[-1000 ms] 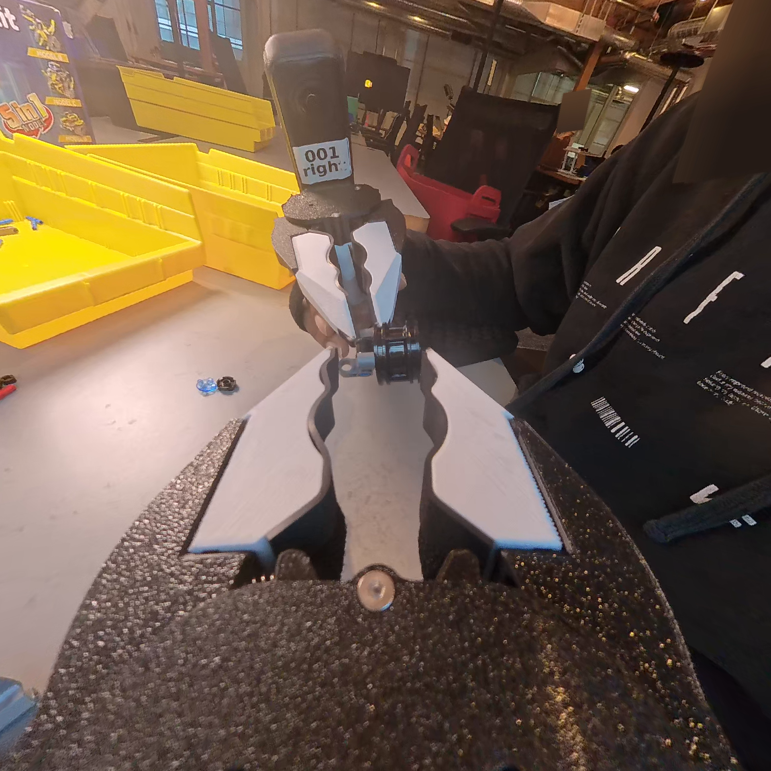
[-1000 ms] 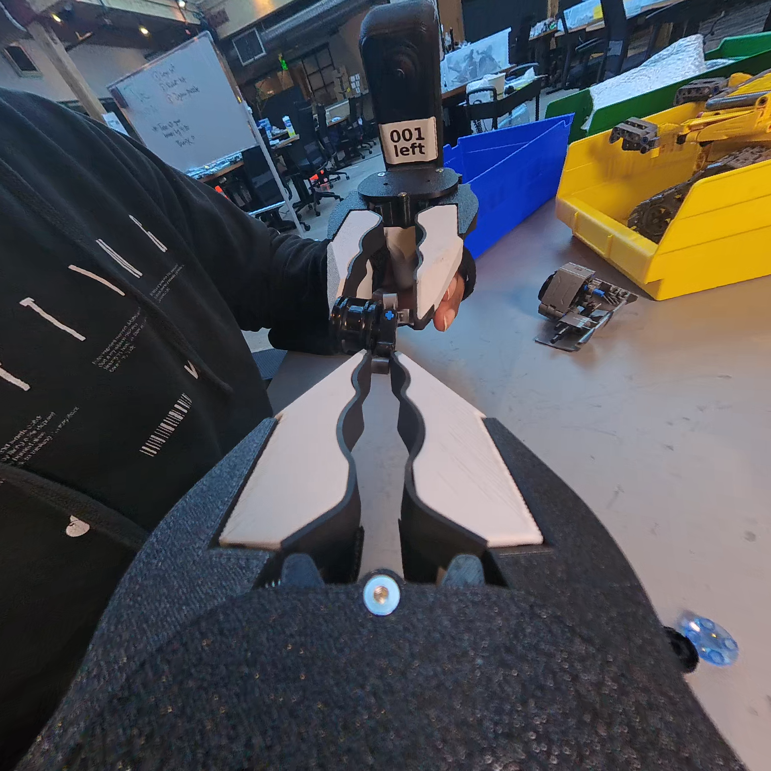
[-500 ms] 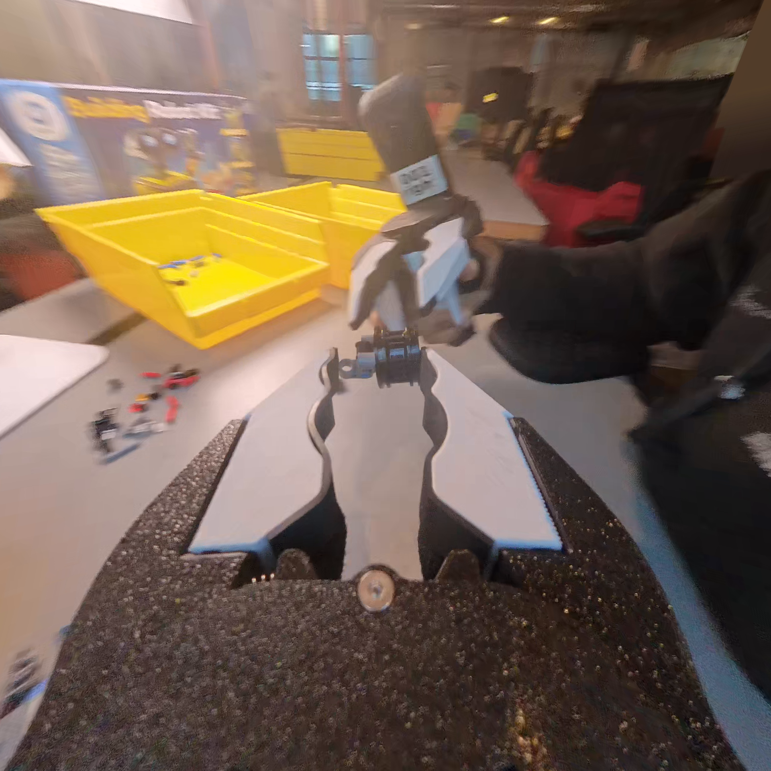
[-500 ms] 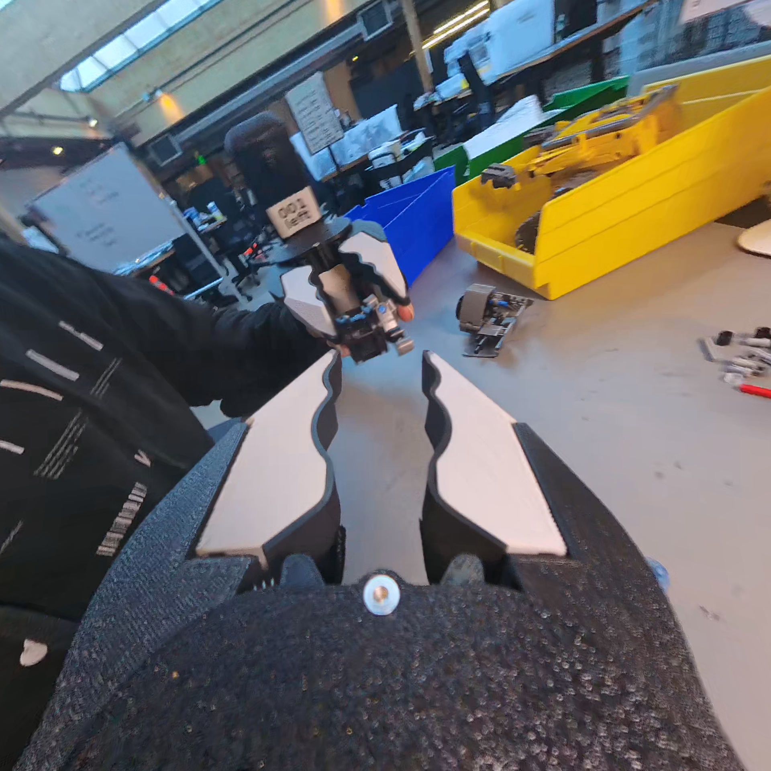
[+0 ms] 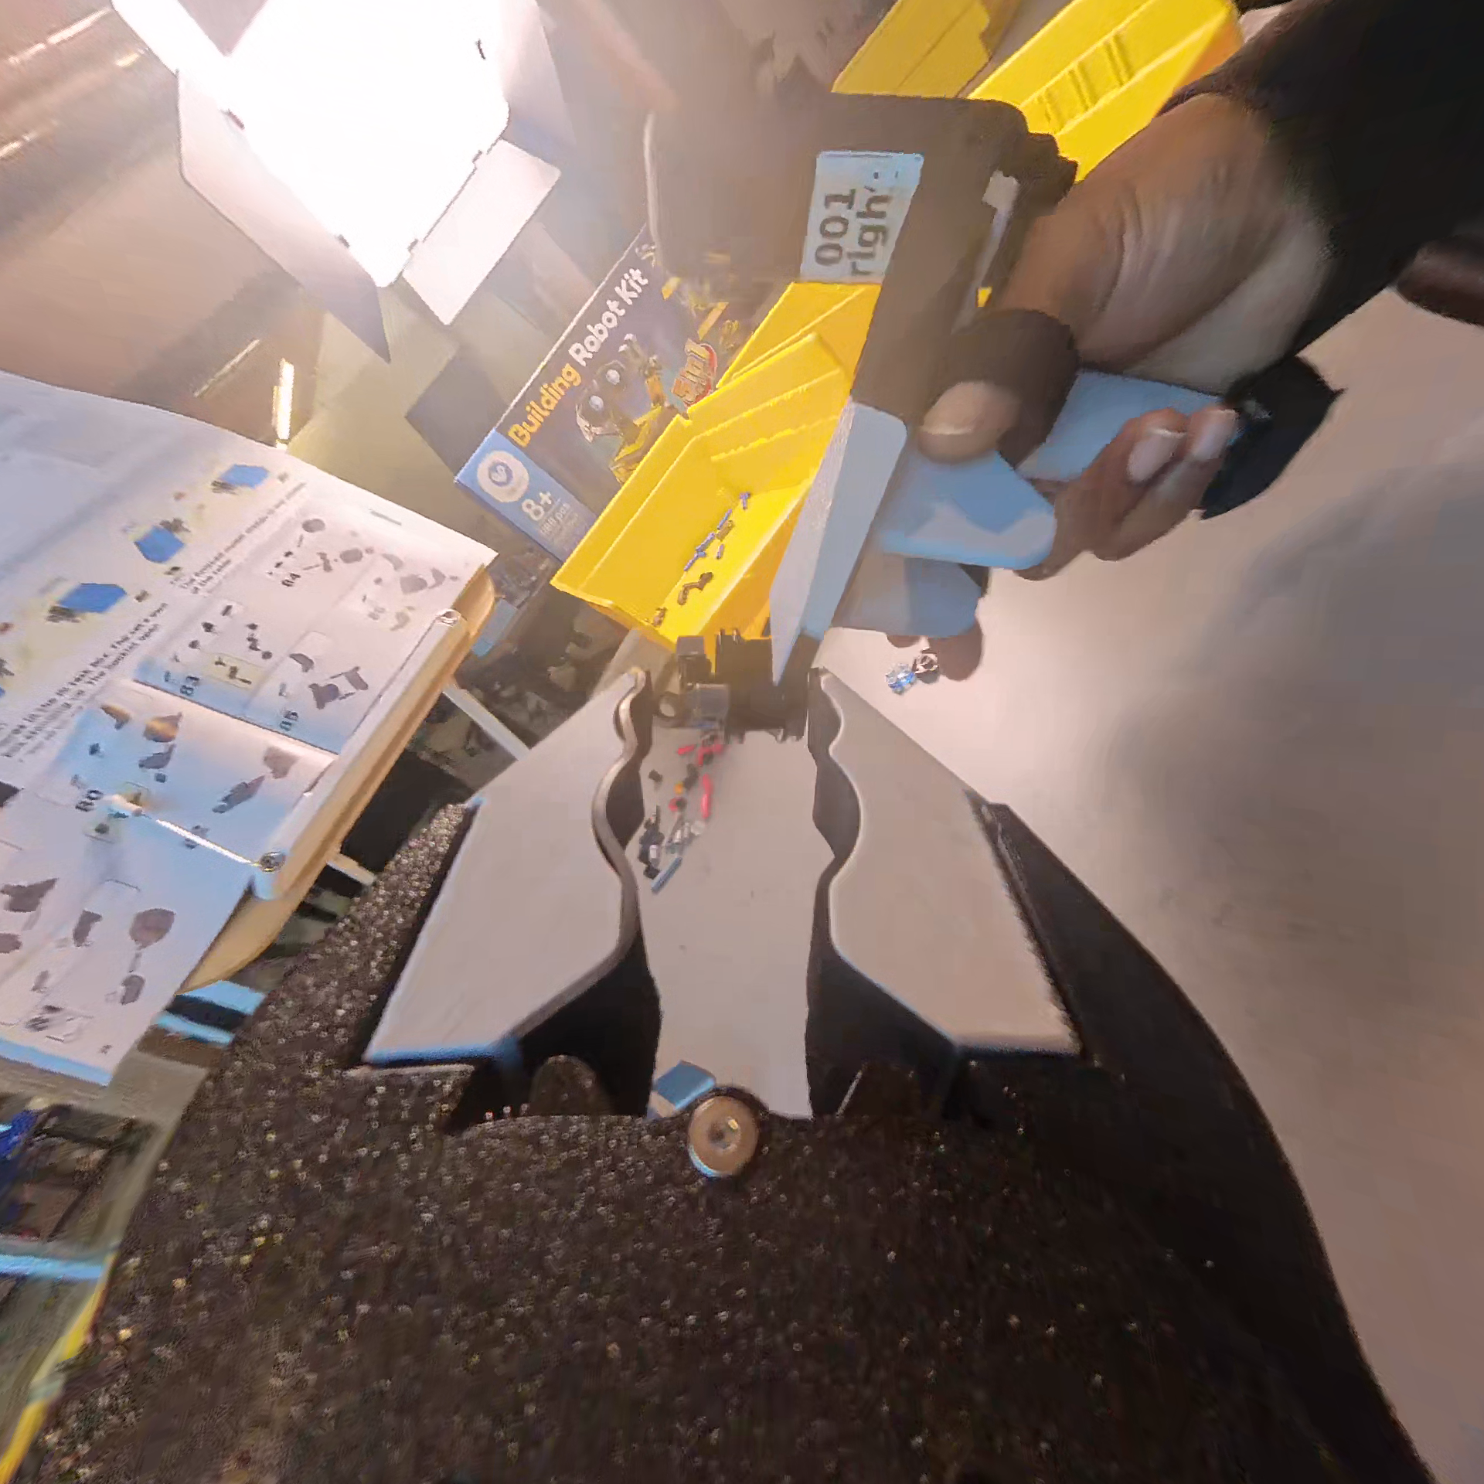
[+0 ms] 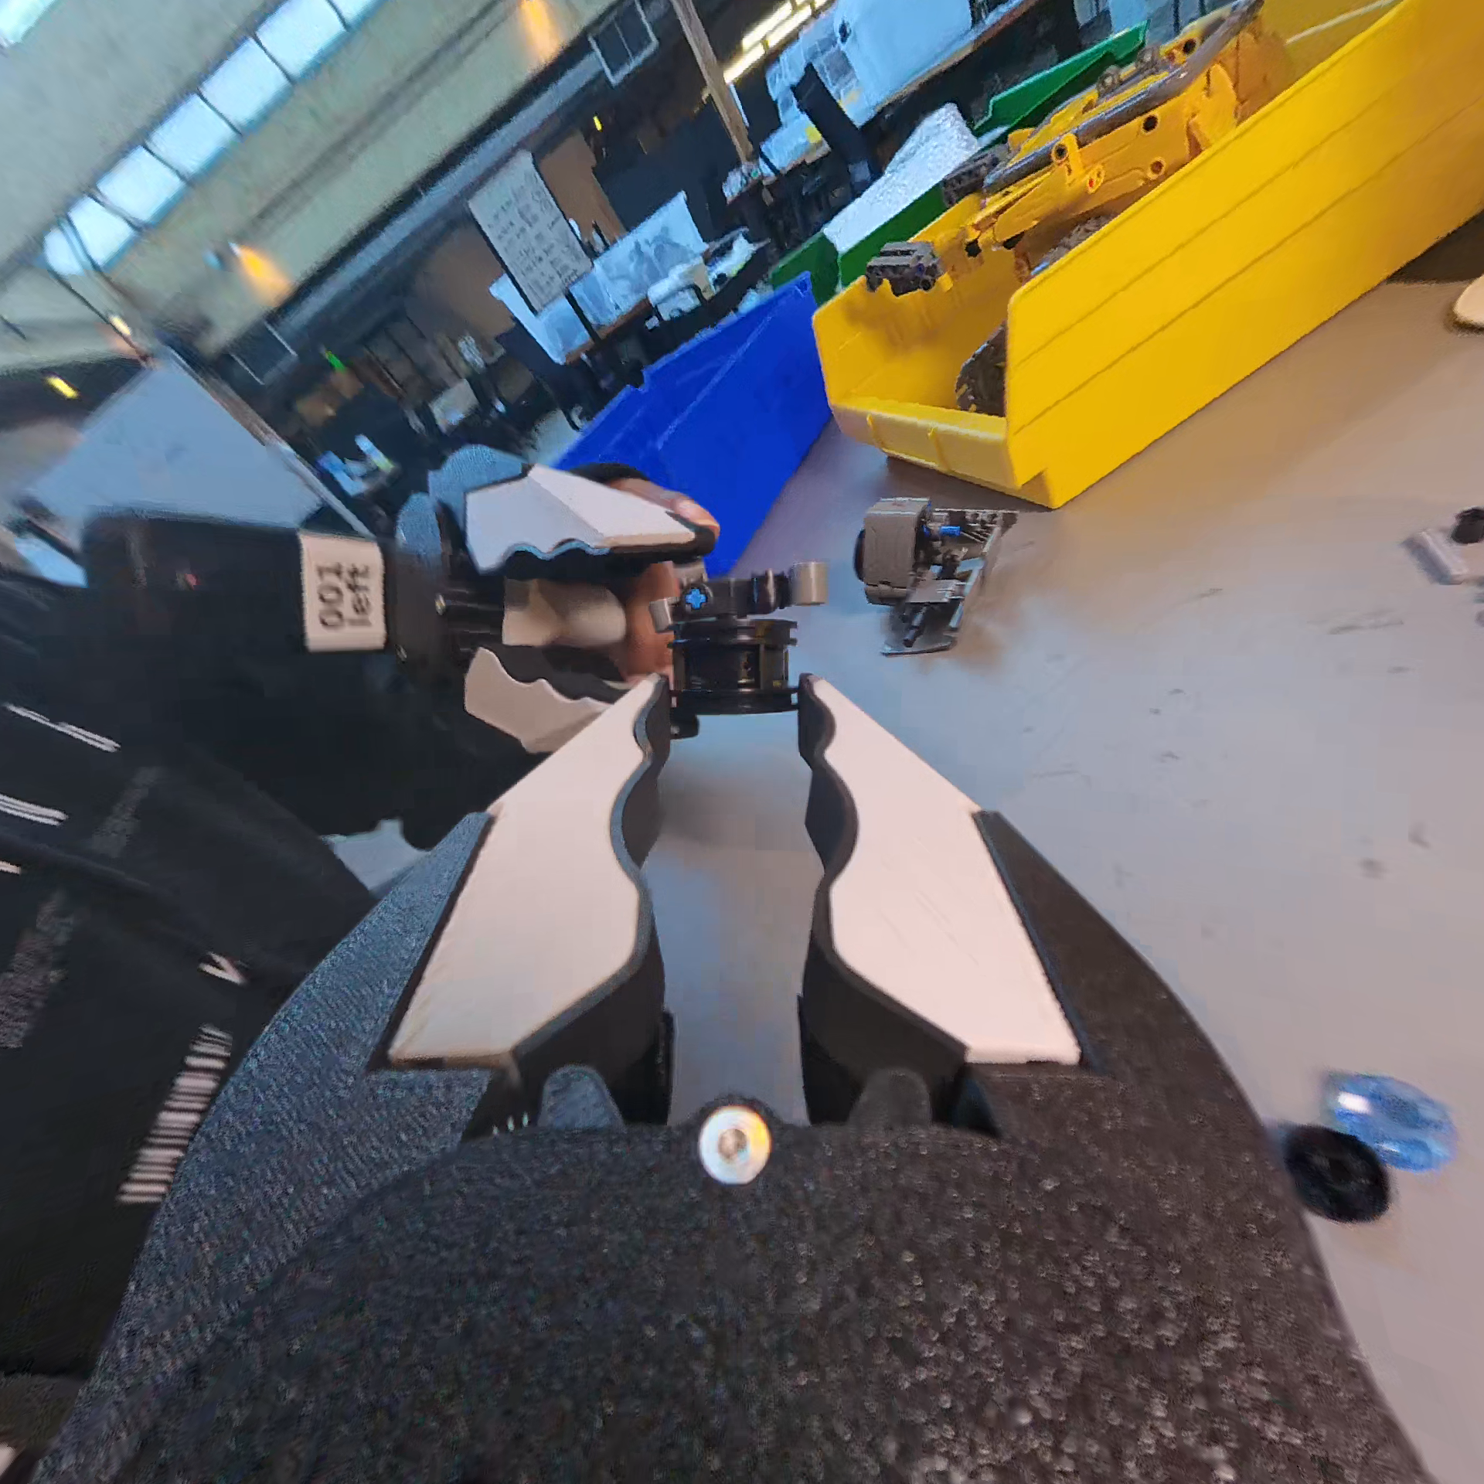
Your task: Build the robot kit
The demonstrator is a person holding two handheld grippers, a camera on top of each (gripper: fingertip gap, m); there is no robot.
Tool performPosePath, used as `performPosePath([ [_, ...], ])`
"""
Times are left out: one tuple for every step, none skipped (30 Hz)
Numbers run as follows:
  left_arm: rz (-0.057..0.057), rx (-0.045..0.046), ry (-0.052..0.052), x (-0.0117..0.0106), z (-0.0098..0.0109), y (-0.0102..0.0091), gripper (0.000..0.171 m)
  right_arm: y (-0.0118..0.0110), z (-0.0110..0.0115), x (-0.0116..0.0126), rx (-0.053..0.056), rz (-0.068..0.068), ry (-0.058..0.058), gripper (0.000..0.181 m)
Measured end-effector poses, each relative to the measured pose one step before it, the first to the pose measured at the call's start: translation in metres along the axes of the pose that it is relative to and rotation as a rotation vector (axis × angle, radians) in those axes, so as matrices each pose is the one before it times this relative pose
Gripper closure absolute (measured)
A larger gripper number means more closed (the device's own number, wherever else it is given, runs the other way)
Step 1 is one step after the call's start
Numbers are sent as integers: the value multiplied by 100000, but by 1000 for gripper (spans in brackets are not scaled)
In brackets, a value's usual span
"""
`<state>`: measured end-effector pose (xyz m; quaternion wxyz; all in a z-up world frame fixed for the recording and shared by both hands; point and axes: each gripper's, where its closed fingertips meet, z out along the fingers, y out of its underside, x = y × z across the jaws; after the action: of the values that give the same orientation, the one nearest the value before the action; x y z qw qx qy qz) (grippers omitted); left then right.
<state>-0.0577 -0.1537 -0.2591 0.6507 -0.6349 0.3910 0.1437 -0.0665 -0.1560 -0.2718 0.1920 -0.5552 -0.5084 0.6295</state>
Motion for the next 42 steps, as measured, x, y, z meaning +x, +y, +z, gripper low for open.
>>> performPosePath([
  [-3973,124,5627,563,7,344,135,326,-291,534,-5139,-7440,3806,150],
  [-6135,-708,8171,772,26,527,133,613,-278,461,-6889,-5736,2866,150],
  [-8001,-512,9623,816,-30,504,126,901,-220,502,-8156,-4051,3027,150],
  [-8659,-300,8910,566,-140,401,121,1261,-76,627,-9347,-4288,4360,150],
  [-8245,-23,5573,-2,-242,293,117,1642,174,507,-11150,-5110,4779,150],
  [-7359,739,2351,-466,-341,127,116,1529,393,245,-10241,-5194,4660,150],
  [-6474,1026,1376,-554,-356,67,117,1030,497,-62,-7646,-4114,3673,150],
  [-5748,744,1402,-426,-272,91,118,716,504,-381,-6027,-2988,1602,150],
  [-5018,250,672,-400,-137,158,119,427,446,-373,-4244,-2189,1006,150],
  [-4427,-906,158,-334,44,325,123,290,374,-164,-3063,-1687,1256,150],
  [-3451,-2343,1206,-39,221,507,124,165,275,38,-1978,-1171,1610,150],
  [-1925,-2837,1716,196,331,575,123,-63,90,-21,-215,-654,572,150],
  [-698,-3156,334,110,372,608,124,-8,3,-99,-324,-219,-424,150],
  [251,-3573,-47,86,378,626,123,2,6,2,140,-229,-60,150],
  [979,-2782,790,233,327,496,122,-17,8,11,523,86,-113,150],
  [778,-1670,834,248,268,321,122,-5,-1,-7,511,179,-245,150],
  [229,-986,774,199,197,179,122,25,-20,8,365,-95,-96,150],
  [-84,-516,1210,224,124,88,122,28,-30,12,231,-111,-26,150],
  [-209,-239,976,157,75,40,122,43,-14,-1,138,-441,-11,150],
  [-107,-234,66,15,40,47,122,68,0,9,-79,-550,33,150],
  [122,-399,-140,-30,16,77,122,24,10,15,246,-384,-39,149],
  [121,-432,248,25,14,81,123,-6,2,-10,430,-23,-243,149],
  [-72,-253,374,42,14,63,123,4,-2,-15,320,113,-303,148],
  [-51,-336,553,93,28,52,123,-27,-32,-15,380,-37,-219,147],
  [221,-538,318,69,27,74,124,-33,-41,-33,375,-212,-214,146],
  [489,-502,-158,26,31,70,124,-43,-101,-10,470,-212,-95,144],
  [510,-476,-222,9,22,61,124,-85,-140,9,687,-162,-30,142],
  [447,-161,-473,-41,-3,8,124,-92,-198,-13,916,-189,-269,140],
  [433,633,-1077,-149,-75,-122,124,-220,-281,-67,1808,-295,-860,136],
  [175,1503,-916,-157,-153,-269,124,-502,-403,-101,3740,-504,-1234,131],
  [-308,2753,-1344,-242,-246,-475,124,-769,-562,92,5546,-246,-235,128],
  [-755,4026,-2349,-432,-358,-677,123,-982,-682,285,6690,63,664,125],
  [-1476,4499,-2131,-464,-440,-756,123,-1229,-774,537,8421,552,1764,122],
  [-2233,5289,-1993,-509,-499,-865,123,-1342,-813,705,9273,1458,2437,121],
  [-2749,5930,-1847,-530,-538,-935,123,-1289,-776,821,9165,2215,2858,121],
  [-2988,5290,-2194,-618,-505,-835,122,-1238,-711,1014,9261,2140,4146,121],
  [-2332,4351,-2715,-704,-481,-691,118,-1075,-658,1084,8761,1623,4925,121],
  [-1312,3895,-3087,-737,-465,-606,114,-832,-552,1043,7414,996,4945,122],
  [-789,3664,-3849,-824,-440,-594,113,-599,-481,1008,6034,277,4916,122],
  [-400,3310,-3871,-801,-420,-548,112,-449,-420,991,4995,-174,4806,122],
  [-180,3336,-3672,-734,-380,-549,111,-410,-366,939,4496,-404,4501,122],
  [-169,3227,-3515,-696,-363,-521,111,-342,-285,806,3594,-164,3575,123],
])
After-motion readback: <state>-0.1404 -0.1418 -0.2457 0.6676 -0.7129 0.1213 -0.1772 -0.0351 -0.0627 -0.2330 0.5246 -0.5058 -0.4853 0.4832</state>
